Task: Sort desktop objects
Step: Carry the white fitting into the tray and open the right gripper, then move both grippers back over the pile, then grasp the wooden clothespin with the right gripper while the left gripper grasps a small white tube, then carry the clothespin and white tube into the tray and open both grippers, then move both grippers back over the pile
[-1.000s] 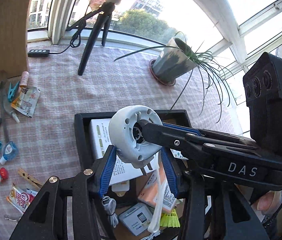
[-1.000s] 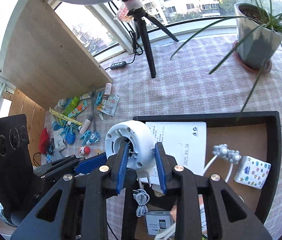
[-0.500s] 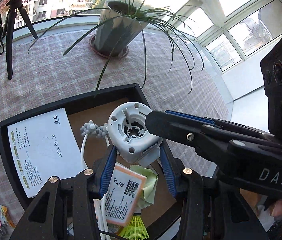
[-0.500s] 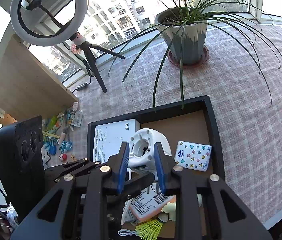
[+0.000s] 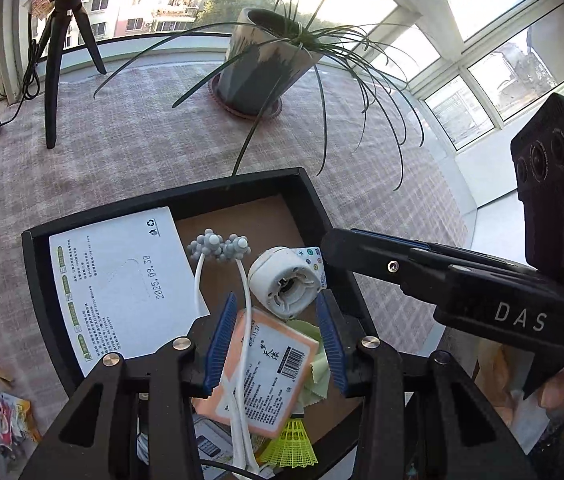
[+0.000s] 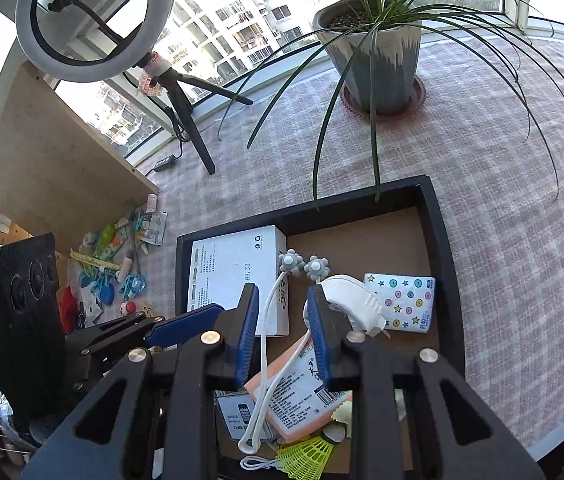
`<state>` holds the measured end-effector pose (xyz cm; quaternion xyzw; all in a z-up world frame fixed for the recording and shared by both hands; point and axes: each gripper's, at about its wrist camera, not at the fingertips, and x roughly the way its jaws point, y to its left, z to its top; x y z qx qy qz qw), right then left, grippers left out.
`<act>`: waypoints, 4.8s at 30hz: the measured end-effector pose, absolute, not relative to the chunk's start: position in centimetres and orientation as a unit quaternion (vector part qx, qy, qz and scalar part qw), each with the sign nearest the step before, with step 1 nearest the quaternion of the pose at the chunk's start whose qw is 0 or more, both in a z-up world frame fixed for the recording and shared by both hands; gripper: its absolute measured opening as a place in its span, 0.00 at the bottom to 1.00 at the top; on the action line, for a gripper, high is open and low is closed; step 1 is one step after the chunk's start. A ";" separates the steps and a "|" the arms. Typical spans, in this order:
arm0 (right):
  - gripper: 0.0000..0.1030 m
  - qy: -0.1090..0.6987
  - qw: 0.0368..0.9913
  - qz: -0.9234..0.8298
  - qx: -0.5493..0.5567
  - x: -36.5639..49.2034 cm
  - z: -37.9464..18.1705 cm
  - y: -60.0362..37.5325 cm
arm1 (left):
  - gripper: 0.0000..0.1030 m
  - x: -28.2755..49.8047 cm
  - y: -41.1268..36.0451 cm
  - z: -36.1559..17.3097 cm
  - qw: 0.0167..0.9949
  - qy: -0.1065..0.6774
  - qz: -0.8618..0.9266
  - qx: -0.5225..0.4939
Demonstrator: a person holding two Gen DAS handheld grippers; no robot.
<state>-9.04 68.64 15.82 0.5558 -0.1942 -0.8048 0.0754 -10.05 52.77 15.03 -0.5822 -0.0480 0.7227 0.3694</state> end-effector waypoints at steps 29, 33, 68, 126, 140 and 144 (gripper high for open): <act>0.27 0.000 0.239 -0.772 0.589 -11.1 10.5 45.3 | 0.37 -9.4 21.1 6.4 0.049 -0.112 0.778 -0.616; 0.27 0.027 0.253 -0.759 0.599 -11.7 8.3 41.8 | 0.37 -9.1 16.4 4.5 -0.005 -0.157 0.767 -0.622; 0.12 0.027 0.229 -0.760 0.608 -13.0 2.9 36.5 | 0.04 -6.4 20.8 1.6 -0.032 -0.031 0.820 -0.570; 0.25 -0.185 -0.005 -0.834 0.520 2.8 10.9 66.2 | 0.14 1.2 43.5 12.4 0.305 0.045 0.793 -0.526; 0.26 -0.142 0.085 -0.832 0.530 0.0 11.4 58.8 | 0.14 -0.8 36.0 11.0 0.224 -0.005 0.811 -0.541; 0.29 -0.098 0.135 -0.827 0.537 -1.2 11.7 54.6 | 0.14 -1.6 30.9 10.1 0.179 -0.025 0.818 -0.546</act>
